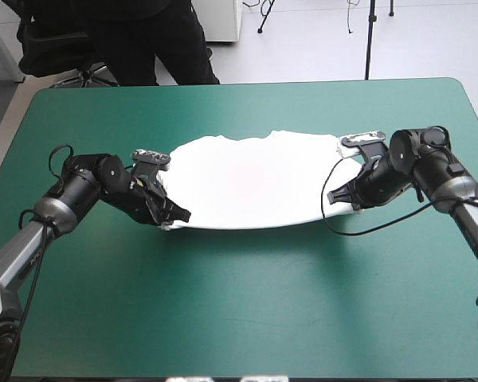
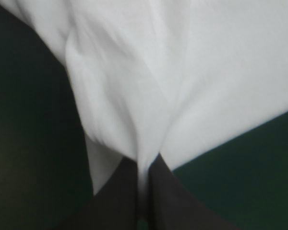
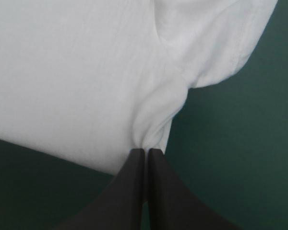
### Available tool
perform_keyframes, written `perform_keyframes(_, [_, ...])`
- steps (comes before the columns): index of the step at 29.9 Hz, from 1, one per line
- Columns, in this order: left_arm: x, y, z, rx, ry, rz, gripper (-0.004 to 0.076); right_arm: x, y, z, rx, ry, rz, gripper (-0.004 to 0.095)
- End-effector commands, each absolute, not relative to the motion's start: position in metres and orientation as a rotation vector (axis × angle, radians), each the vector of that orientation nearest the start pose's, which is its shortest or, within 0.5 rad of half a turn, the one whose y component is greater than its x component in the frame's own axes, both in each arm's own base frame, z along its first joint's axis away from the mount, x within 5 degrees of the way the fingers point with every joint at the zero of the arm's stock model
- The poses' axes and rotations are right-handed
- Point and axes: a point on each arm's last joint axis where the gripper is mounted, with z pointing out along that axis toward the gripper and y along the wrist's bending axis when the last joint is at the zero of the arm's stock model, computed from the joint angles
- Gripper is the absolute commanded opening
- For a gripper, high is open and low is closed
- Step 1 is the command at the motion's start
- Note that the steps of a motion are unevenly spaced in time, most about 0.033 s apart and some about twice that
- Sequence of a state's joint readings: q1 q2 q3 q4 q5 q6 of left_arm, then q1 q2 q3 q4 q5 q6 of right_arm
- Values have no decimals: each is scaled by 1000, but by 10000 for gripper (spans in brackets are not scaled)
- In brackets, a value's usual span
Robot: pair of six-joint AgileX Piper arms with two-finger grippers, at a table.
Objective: Fold the cloth
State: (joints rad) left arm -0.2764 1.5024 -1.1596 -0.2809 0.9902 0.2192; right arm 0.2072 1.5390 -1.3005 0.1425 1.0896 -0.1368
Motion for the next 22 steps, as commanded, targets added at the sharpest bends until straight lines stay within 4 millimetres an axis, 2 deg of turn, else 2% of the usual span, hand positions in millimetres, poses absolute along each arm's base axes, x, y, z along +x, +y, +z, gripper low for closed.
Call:
perform_keyframes(1, [266, -101, 292, 496, 2697, -431, -9, 283, 71, 319, -421, 2730, 232, -17])
perform_keyframes(6, [251, -98, 281, 494, 2736, -441, -9, 262, 70, 311, -433, 2771, 272, -17])
perform_keyframes(10, [240, -105, 277, 546, 2755, -445, -9, 249, 67, 303, -434, 2799, 273, -17])
perform_keyframes(17, [236, -109, 274, 574, 2774, -445, -9, 241, 66, 291, -438, 2838, 278, -16])
perform_keyframes(19, [236, -109, 274, 573, 2780, -446, -8, 241, 66, 287, -448, 2844, 282, 11])
perform_keyframes(22, [234, -108, 273, 579, 2797, -446, 8, 241, 67, 285, -465, 2843, 290, 149])
